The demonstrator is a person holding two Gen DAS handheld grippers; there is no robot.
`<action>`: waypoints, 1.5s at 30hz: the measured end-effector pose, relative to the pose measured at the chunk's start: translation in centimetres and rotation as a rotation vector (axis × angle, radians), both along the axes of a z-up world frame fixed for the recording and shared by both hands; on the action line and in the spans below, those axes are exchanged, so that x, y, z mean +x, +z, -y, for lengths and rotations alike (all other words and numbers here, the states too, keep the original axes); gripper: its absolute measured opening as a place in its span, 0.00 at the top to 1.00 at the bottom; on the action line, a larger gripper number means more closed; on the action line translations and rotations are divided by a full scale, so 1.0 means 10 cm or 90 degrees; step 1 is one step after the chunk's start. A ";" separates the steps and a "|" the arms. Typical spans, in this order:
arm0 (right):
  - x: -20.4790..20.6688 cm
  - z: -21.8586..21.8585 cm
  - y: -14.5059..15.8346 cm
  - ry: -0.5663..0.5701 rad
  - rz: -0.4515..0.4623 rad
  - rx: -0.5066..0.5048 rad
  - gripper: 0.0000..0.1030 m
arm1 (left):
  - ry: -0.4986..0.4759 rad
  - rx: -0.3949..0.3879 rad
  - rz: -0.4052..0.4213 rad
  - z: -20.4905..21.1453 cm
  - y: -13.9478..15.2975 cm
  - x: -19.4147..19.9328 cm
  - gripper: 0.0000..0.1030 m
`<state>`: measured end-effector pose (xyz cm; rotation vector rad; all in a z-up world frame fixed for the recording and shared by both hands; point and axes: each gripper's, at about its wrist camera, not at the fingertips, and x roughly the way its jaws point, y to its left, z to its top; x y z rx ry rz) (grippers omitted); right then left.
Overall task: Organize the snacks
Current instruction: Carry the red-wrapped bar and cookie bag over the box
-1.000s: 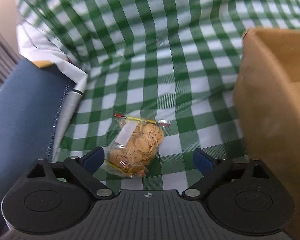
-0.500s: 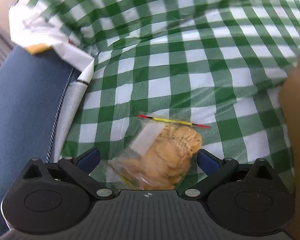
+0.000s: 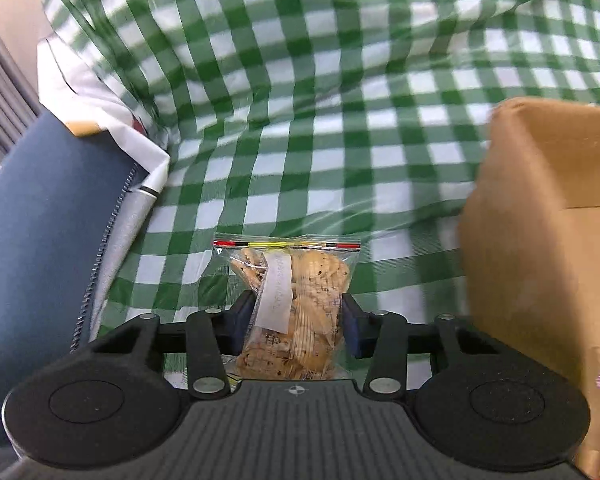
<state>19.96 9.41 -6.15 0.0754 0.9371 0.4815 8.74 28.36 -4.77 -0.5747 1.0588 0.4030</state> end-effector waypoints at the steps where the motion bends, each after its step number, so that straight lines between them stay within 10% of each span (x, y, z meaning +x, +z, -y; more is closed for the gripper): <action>1: -0.06 0.09 0.09 0.007 0.010 0.003 0.55 | -0.003 -0.001 0.007 0.02 0.02 -0.01 0.84; 16: -0.94 1.75 1.05 0.014 0.157 0.113 0.57 | -0.064 0.045 0.139 0.54 0.56 -0.24 0.84; 24: -1.09 2.58 0.91 -0.055 0.251 0.115 0.58 | -0.096 0.046 0.216 0.87 0.74 -0.22 0.84; 45: -1.16 3.17 0.81 -0.154 0.236 0.075 0.58 | -0.245 0.086 0.316 1.89 0.95 0.04 0.84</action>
